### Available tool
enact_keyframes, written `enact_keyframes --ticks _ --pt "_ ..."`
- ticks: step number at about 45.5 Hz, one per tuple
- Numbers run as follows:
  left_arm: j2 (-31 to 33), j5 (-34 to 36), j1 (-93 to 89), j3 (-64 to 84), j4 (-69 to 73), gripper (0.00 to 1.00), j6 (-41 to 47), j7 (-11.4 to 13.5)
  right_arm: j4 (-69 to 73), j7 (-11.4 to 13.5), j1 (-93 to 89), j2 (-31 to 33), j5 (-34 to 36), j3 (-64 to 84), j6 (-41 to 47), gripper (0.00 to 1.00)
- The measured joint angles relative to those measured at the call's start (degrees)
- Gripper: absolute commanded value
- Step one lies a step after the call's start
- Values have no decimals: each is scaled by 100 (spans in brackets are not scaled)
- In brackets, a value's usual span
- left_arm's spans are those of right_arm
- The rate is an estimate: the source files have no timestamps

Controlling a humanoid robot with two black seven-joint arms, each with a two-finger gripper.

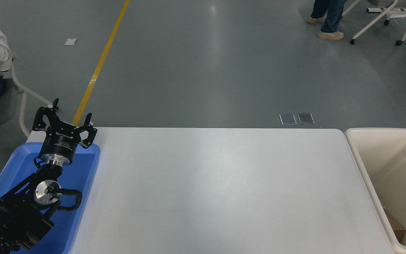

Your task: Pick up paper ball place in dustbin

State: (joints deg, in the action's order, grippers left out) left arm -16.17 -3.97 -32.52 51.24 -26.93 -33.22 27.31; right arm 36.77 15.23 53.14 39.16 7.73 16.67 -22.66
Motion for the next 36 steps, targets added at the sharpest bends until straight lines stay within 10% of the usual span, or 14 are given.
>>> enact_keyframes --ticks 3,4,36 --pt "0 0 0 0 0 99 0 0 -126 -3 -192 -97 31 -69 -52 97" --pt "0 1 0 0 0 99 0 0 -143 -3 -234 -122 38 -82 -57 100" --pt "0 2 0 0 0 99 0 -4 -259 -2 -439 -443 91 -233 -93 100"
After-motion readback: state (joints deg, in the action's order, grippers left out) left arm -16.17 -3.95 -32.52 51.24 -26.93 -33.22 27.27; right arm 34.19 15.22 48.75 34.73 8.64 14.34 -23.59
